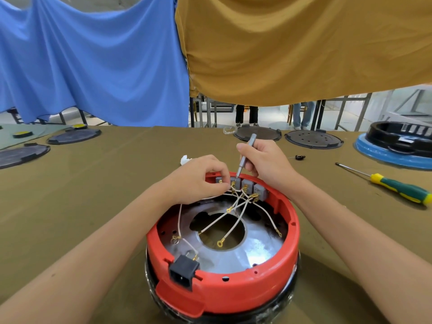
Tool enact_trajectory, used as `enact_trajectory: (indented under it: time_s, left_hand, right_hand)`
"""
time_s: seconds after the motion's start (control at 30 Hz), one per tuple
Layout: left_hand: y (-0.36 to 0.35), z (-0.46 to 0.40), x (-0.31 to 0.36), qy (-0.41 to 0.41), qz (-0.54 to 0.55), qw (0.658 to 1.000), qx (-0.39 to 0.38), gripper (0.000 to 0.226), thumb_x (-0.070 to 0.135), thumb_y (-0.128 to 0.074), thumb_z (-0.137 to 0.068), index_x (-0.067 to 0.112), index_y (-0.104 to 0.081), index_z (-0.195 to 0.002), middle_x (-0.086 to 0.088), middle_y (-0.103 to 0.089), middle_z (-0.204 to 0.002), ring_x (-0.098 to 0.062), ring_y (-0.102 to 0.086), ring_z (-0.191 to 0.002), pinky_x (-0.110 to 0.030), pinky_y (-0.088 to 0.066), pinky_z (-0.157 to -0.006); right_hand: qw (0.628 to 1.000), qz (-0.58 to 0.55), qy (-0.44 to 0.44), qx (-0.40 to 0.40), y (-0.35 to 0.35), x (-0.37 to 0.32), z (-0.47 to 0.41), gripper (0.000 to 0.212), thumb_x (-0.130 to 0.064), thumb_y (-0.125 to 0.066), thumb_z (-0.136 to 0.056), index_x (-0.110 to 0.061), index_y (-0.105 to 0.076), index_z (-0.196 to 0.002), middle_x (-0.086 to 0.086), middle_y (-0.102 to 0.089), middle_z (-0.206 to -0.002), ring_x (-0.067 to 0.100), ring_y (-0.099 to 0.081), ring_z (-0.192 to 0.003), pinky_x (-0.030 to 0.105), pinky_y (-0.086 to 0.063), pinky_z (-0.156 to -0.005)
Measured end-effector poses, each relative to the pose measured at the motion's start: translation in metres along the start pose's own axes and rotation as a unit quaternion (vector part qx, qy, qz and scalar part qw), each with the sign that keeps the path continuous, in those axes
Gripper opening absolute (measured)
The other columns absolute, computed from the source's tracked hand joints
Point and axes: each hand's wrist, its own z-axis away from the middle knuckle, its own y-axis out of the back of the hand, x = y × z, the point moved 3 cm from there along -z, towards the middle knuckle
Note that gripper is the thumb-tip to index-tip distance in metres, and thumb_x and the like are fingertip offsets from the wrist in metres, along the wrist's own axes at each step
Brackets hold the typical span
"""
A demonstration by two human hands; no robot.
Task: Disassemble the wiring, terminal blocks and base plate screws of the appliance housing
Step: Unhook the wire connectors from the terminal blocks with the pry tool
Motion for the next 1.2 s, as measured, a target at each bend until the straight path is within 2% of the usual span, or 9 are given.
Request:
enact_trajectory:
  time_s: [0.17, 0.3, 0.43, 0.57, 0.67, 0.77, 0.83, 1.0, 1.2]
  left_hand:
    - [0.0, -0.001, -0.001, -0.001, 0.002, 1.0, 0.0, 0.01, 0.027, -0.07, -0.084, 0.034, -0.067, -0.077, 0.007, -0.06, -0.101, -0.003, -0.059, -0.091, -0.028, -0.045, -0.093]
    - [0.0, -0.001, 0.0, 0.002, 0.003, 1.0, 0.001, 0.009, 0.029, -0.069, -0.083, 0.036, -0.067, -0.077, 0.006, -0.061, -0.104, -0.007, -0.061, -0.097, -0.034, -0.046, -0.096]
    - [0.001, 0.0, 0.001, 0.002, 0.004, 1.0, -0.001, 0.011, 0.027, -0.07, -0.084, 0.036, -0.067, -0.077, 0.006, -0.06, -0.104, -0.008, -0.061, -0.096, -0.035, -0.046, -0.097]
    - [0.001, -0.001, 0.001, -0.003, 0.003, 1.0, -0.003, 0.014, 0.025, -0.071, -0.084, 0.036, -0.066, -0.077, 0.006, -0.06, -0.102, -0.004, -0.06, -0.092, -0.034, -0.046, -0.095]
    - [0.0, -0.001, 0.0, -0.002, 0.002, 1.0, -0.003, 0.011, 0.025, -0.071, -0.084, 0.034, -0.067, -0.078, 0.006, -0.06, -0.102, -0.005, -0.06, -0.094, -0.034, -0.046, -0.096]
    - [0.0, -0.001, 0.0, 0.001, 0.001, 1.0, 0.0, 0.011, 0.025, -0.071, -0.084, 0.033, -0.068, -0.077, 0.005, -0.06, -0.102, -0.005, -0.06, -0.095, -0.032, -0.046, -0.096]
    - [0.0, -0.001, -0.001, 0.002, 0.0, 1.0, 0.0, 0.011, 0.025, -0.071, -0.084, 0.033, -0.068, -0.077, 0.005, -0.06, -0.102, -0.004, -0.059, -0.094, -0.028, -0.045, -0.095]
    - [-0.001, -0.002, -0.001, -0.004, -0.007, 1.0, -0.001, 0.009, 0.024, -0.071, -0.085, 0.03, -0.068, -0.079, 0.005, -0.06, -0.1, 0.0, -0.057, -0.092, -0.019, -0.041, -0.09]
    - [-0.001, -0.002, -0.002, -0.006, -0.002, 1.0, 0.001, 0.012, 0.026, -0.071, -0.084, 0.035, -0.067, -0.076, 0.006, -0.06, -0.1, -0.002, -0.058, -0.093, -0.025, -0.044, -0.092]
  right_hand:
    - [1.0, 0.0, 0.02, 0.013, 0.001, -0.001, 0.003, 0.036, -0.032, -0.054, -0.101, -0.01, -0.06, -0.073, -0.006, -0.056, -0.051, 0.019, -0.047, -0.054, 0.035, -0.043, -0.059]
    - [0.991, 0.068, 0.117, 0.024, 0.002, -0.013, 0.013, 0.036, -0.032, -0.055, -0.101, -0.009, -0.063, -0.076, -0.004, -0.063, -0.055, 0.005, -0.054, -0.049, 0.017, -0.044, -0.054]
    - [0.978, 0.125, 0.169, 0.005, -0.001, -0.024, 0.018, 0.033, -0.03, -0.057, -0.1, -0.004, -0.064, -0.081, 0.011, -0.068, -0.068, 0.026, -0.065, -0.064, 0.043, -0.053, -0.065]
    - [0.973, 0.14, 0.185, 0.001, -0.002, -0.027, 0.019, 0.033, -0.03, -0.057, -0.101, -0.003, -0.064, -0.081, 0.014, -0.068, -0.07, 0.03, -0.064, -0.066, 0.047, -0.051, -0.068]
    - [0.977, 0.124, 0.173, -0.006, -0.002, -0.023, 0.016, 0.033, -0.03, -0.057, -0.1, -0.004, -0.064, -0.082, 0.014, -0.067, -0.07, 0.03, -0.064, -0.066, 0.044, -0.052, -0.066]
    - [0.991, 0.06, 0.12, -0.01, 0.0, -0.014, 0.009, 0.035, -0.03, -0.057, -0.101, -0.005, -0.063, -0.078, 0.001, -0.062, -0.058, 0.014, -0.054, -0.05, 0.026, -0.044, -0.052]
    - [0.997, 0.014, 0.074, -0.016, 0.0, -0.007, 0.003, 0.035, -0.029, -0.056, -0.101, -0.008, -0.062, -0.074, -0.005, -0.057, -0.053, 0.006, -0.048, -0.048, 0.018, -0.04, -0.053]
    - [0.999, -0.006, 0.028, -0.026, -0.004, -0.001, -0.004, 0.036, -0.032, -0.055, -0.101, -0.016, -0.06, -0.07, -0.006, -0.054, -0.051, 0.008, -0.045, -0.047, 0.025, -0.04, -0.055]
    - [0.999, -0.002, 0.04, -0.007, -0.002, -0.003, 0.001, 0.036, -0.031, -0.055, -0.102, -0.012, -0.06, -0.071, -0.006, -0.055, -0.052, 0.012, -0.046, -0.05, 0.027, -0.042, -0.057]
